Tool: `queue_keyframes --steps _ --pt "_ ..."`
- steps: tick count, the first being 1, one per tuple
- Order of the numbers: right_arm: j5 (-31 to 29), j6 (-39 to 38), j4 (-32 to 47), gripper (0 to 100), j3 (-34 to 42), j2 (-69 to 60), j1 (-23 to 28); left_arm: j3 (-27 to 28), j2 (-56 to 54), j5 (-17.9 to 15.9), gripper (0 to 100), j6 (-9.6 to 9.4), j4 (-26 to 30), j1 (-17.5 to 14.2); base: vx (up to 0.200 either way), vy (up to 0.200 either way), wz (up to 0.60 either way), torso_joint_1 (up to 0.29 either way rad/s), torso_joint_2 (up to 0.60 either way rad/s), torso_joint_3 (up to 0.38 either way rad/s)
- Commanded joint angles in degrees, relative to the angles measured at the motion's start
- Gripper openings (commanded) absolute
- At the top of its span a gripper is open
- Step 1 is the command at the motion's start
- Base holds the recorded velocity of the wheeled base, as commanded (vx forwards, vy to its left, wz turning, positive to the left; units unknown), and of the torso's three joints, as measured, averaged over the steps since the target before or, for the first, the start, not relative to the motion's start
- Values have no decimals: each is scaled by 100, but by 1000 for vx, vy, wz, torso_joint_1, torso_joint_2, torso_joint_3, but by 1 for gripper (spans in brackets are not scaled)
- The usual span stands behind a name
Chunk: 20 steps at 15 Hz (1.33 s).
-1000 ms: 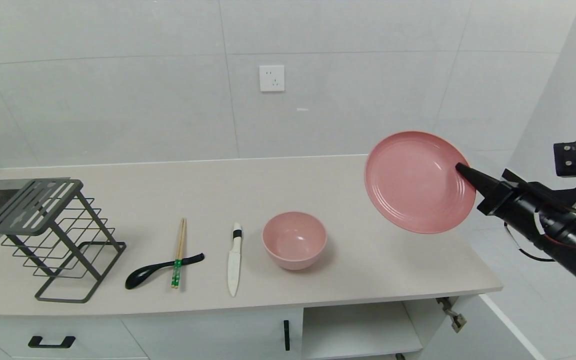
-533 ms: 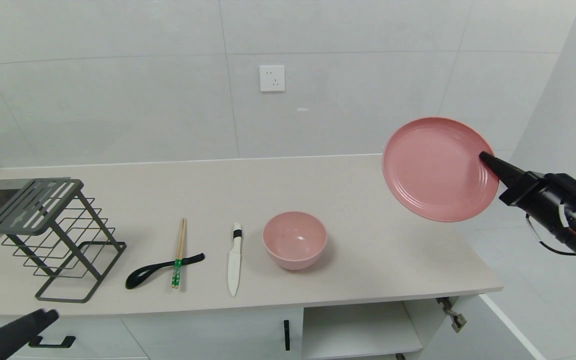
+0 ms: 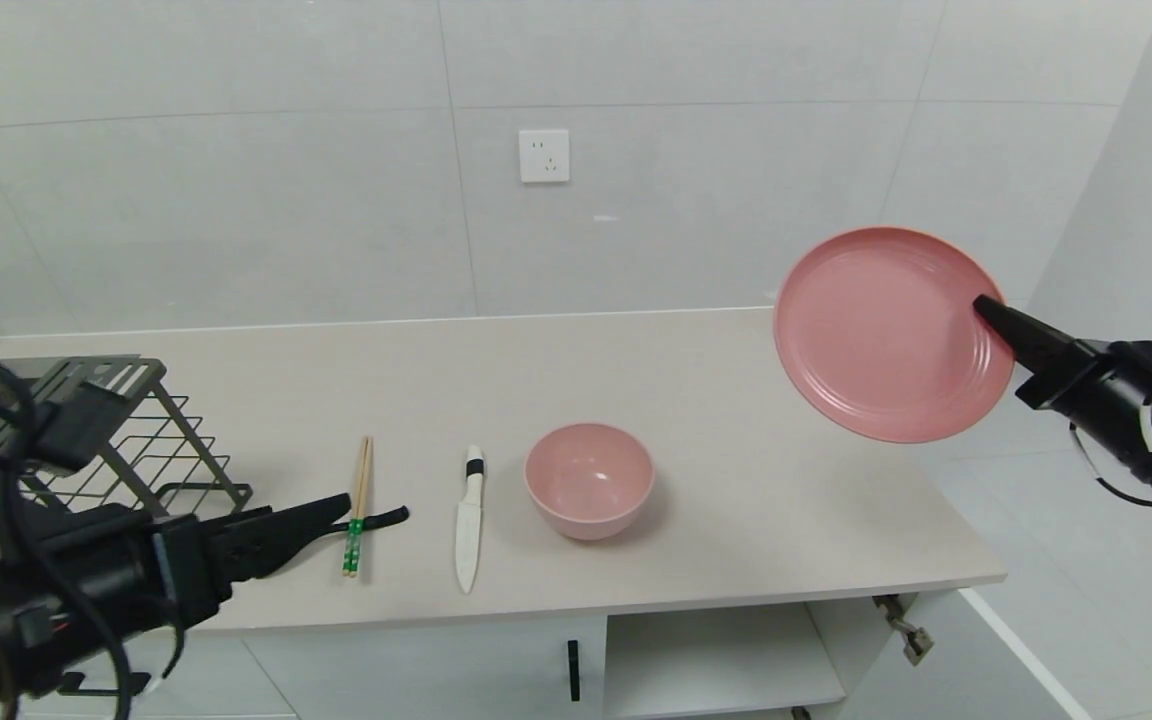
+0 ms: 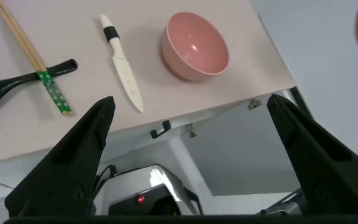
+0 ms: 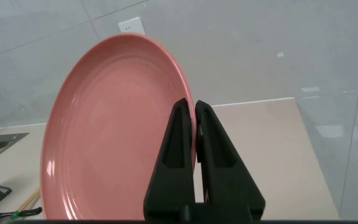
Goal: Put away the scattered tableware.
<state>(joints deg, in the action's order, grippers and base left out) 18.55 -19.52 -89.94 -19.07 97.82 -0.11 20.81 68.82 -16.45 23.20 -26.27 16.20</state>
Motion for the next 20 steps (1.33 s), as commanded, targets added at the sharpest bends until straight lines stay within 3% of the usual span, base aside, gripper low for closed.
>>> queue_keyframes --steps 1,3,6,8,9,13,20 --pt "8 1 -6 0 -9 0 72 485 1327 651 100 -298 -45 806 0 0 0 0 0 0" --pt "8 18 -6 0 8 0 72 644 1784 766 100 -711 -238 762 0 0 0 0 0 0" --pt "8 132 -6 0 8 36 72 732 2285 889 100 -835 -1012 718 0 0 0 0 0 0" --pt "8 132 -6 0 8 36 72 907 2672 1064 100 -1230 -1390 683 0 0 0 0 0 0" --pt "8 132 -6 0 8 27 72 1022 2795 1100 100 -1318 -1486 700 0 0 0 0 0 0" --pt "8 132 -6 0 -1 36 37 1690 3498 1319 100 -1362 -1513 867 0 0 0 0 0 0" --pt "8 141 -6 0 8 27 2 2560 4421 1328 100 -1353 -1477 973 0 0 0 0 0 0"
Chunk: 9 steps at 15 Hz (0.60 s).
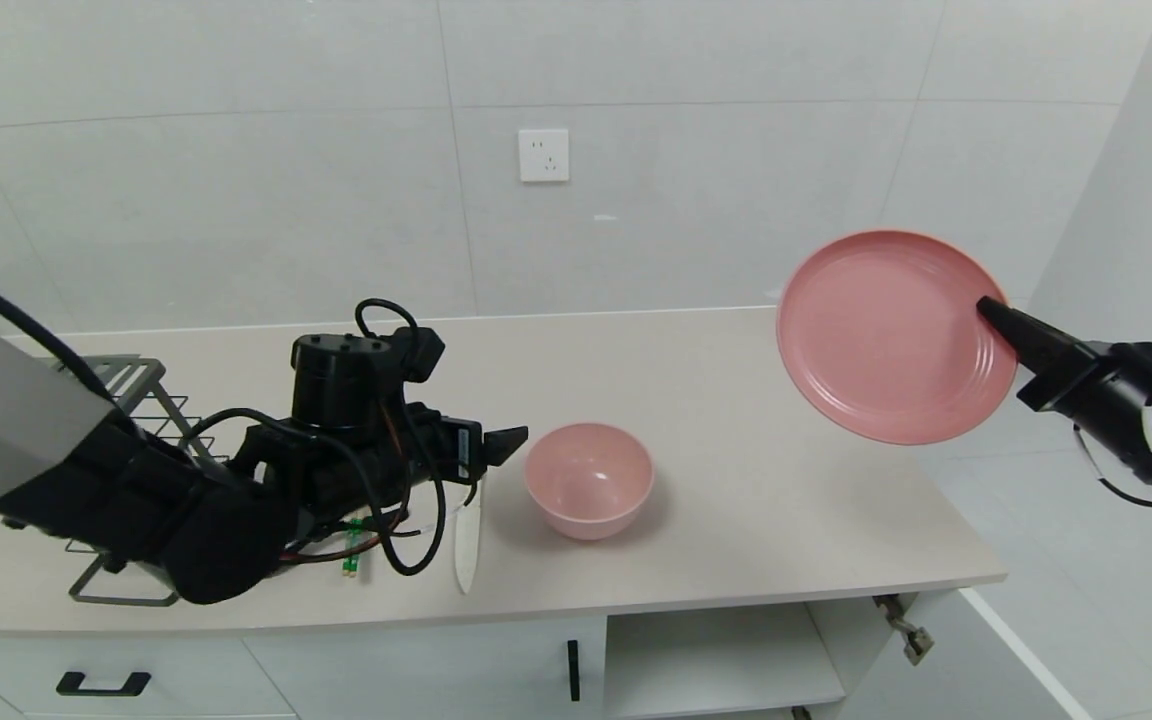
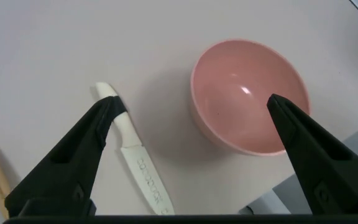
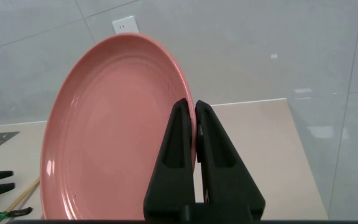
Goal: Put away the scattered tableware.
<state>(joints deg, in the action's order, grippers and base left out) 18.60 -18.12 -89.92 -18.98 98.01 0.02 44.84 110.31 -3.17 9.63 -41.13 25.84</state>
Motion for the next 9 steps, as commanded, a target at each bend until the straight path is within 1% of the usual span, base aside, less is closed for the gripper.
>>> queue_keyframes --steps 1,5,9 --pt "-6 1 -8 0 8 7 -82 271 377 1 100 4 9 8 0 0 0 0 0 0" --pt "-6 1 -8 0 17 7 -117 570 799 -35 100 13 -9 -9 0 0 0 0 0 0" --pt "-6 10 -8 0 26 7 -125 930 1256 -52 100 21 35 79 0 0 0 0 0 0"
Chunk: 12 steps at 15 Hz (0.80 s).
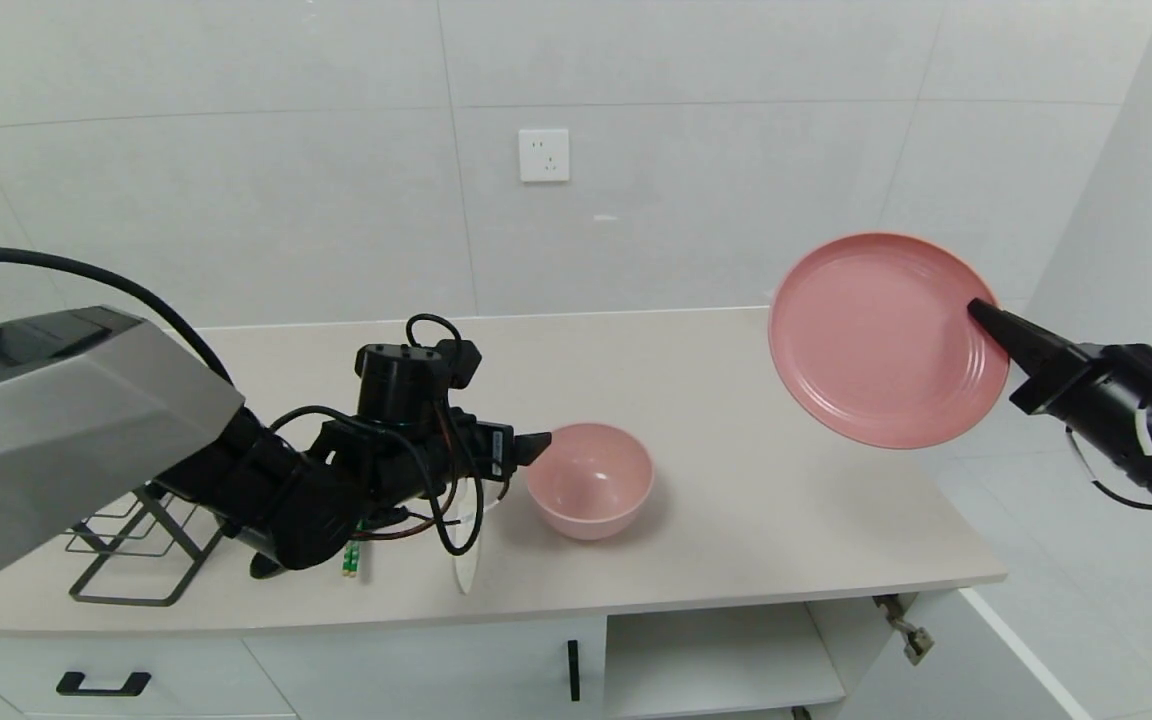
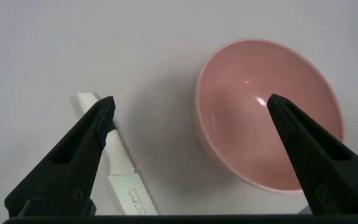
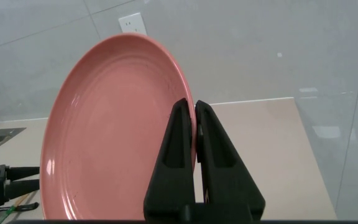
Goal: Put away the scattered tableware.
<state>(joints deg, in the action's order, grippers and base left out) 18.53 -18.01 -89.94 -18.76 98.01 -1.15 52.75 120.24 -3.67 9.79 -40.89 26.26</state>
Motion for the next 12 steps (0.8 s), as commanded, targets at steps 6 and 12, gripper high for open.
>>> queue_keyframes --steps 6,12 --pt "2 148 -6 0 101 69 -105 403 765 -11 100 23 2 143 0 0 0 0 0 0" --pt "2 148 -6 0 92 78 -140 631 1046 -20 100 32 -33 222 0 0 0 0 0 0"
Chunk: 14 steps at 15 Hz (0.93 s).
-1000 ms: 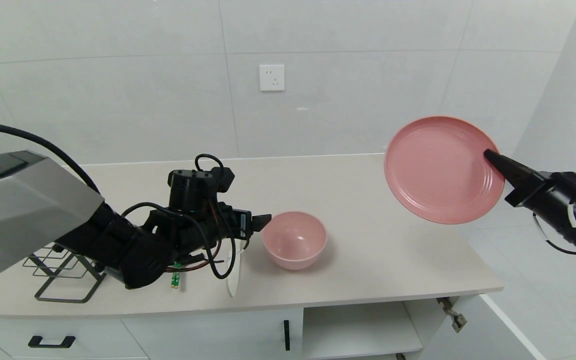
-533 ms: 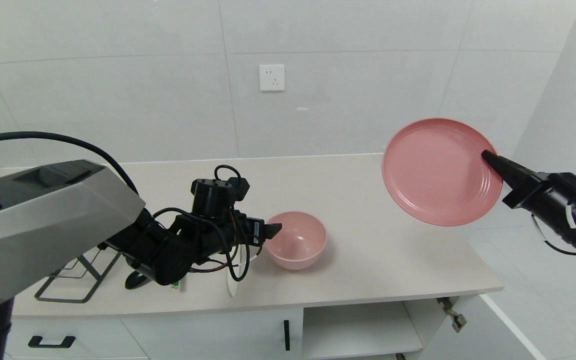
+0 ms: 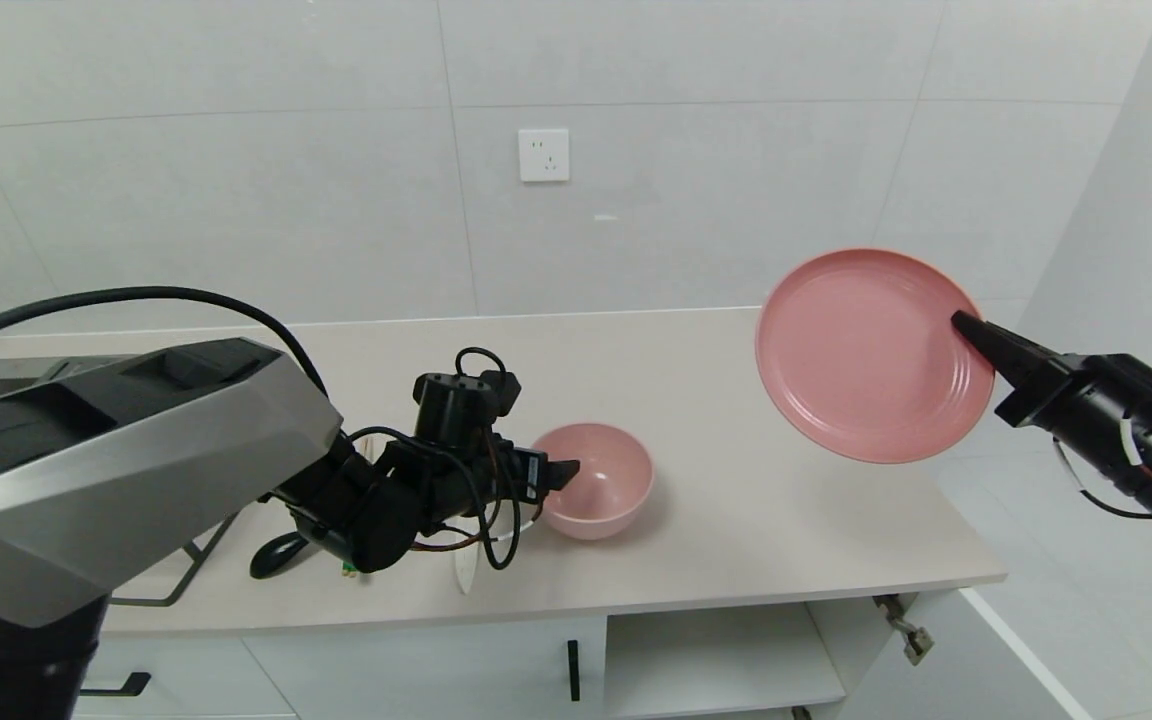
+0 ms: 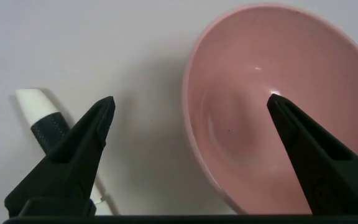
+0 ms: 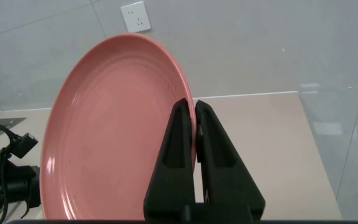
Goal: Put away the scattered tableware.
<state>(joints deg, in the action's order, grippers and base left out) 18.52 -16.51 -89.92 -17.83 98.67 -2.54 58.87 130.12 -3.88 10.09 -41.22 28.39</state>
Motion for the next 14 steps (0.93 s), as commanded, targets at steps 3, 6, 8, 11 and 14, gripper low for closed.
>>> queue_keyframes --steps 3,6,8,11,14 --pt "3 -2 -8 0 -1 3 -19 107 136 1 100 1 26 79 0 0 0 0 0 0" --pt "3 -2 -8 0 -9 3 -19 99 233 10 100 10 0 132 0 0 0 0 0 0" --pt "3 -2 -8 0 -18 -6 -19 99 224 10 0 124 8 193 0 0 0 0 0 0" --pt "3 7 -8 0 -18 -6 -19 28 75 27 0 274 -36 228 0 0 0 0 0 0" --pt "3 7 -8 0 -27 -6 -28 28 -268 54 0 256 -229 175 0 0 0 0 0 0"
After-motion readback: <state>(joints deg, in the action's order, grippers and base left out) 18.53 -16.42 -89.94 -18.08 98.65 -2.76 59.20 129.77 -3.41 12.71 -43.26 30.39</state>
